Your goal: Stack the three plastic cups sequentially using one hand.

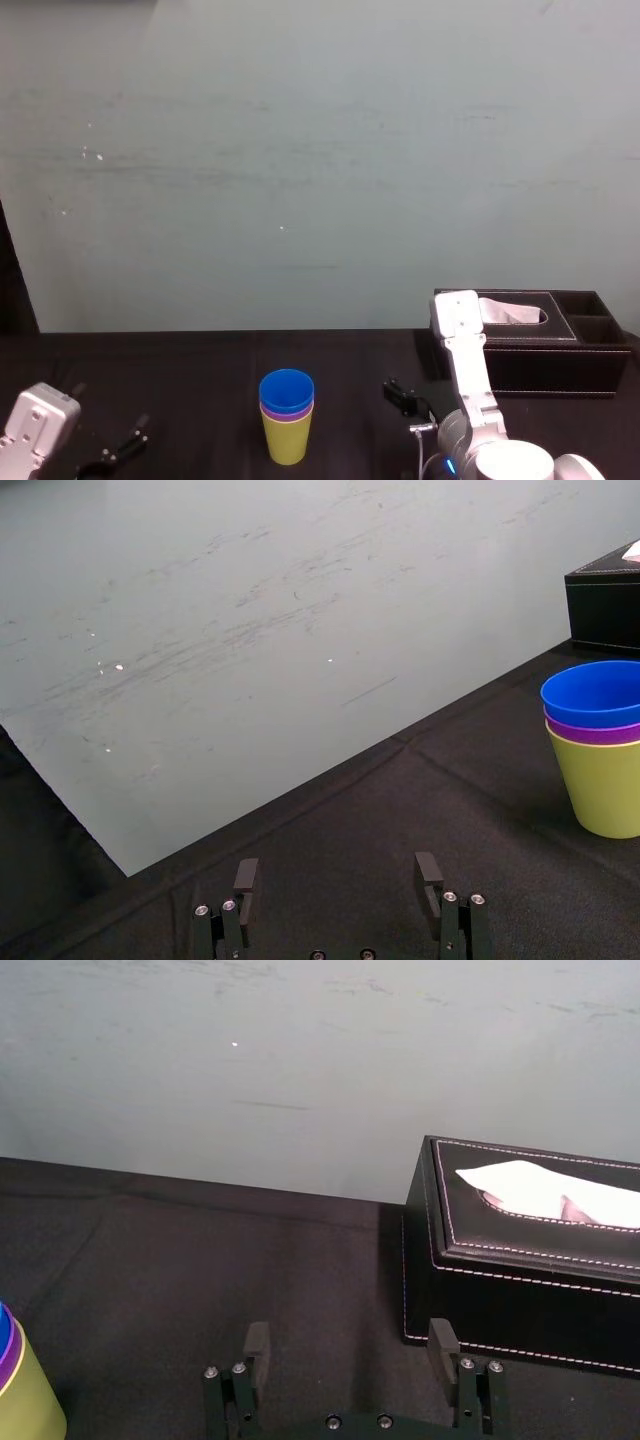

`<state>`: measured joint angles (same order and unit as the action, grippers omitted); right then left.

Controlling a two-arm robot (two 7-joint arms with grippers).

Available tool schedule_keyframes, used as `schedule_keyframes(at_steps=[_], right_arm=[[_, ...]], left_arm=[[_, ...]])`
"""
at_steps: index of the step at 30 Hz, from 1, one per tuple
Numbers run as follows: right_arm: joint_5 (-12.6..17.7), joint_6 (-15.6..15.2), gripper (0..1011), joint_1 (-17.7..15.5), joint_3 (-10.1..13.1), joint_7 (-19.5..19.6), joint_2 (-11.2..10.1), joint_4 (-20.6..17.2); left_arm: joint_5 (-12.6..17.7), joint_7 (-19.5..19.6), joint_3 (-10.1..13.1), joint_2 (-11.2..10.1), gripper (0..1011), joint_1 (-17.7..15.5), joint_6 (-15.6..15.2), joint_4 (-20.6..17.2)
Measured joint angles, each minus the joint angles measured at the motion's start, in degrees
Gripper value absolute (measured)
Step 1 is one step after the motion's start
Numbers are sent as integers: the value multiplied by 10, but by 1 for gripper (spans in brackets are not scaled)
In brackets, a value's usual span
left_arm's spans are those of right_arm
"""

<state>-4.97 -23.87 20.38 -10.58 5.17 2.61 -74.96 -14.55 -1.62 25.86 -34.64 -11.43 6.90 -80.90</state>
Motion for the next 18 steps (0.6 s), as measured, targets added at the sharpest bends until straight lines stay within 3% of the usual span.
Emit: schedule_keyframes(at_steps=[18], right_arm=[[0, 1, 1002, 0, -2, 0, 0, -2]], left_arm=[[0, 0, 0, 0, 1000, 0, 0, 0]])
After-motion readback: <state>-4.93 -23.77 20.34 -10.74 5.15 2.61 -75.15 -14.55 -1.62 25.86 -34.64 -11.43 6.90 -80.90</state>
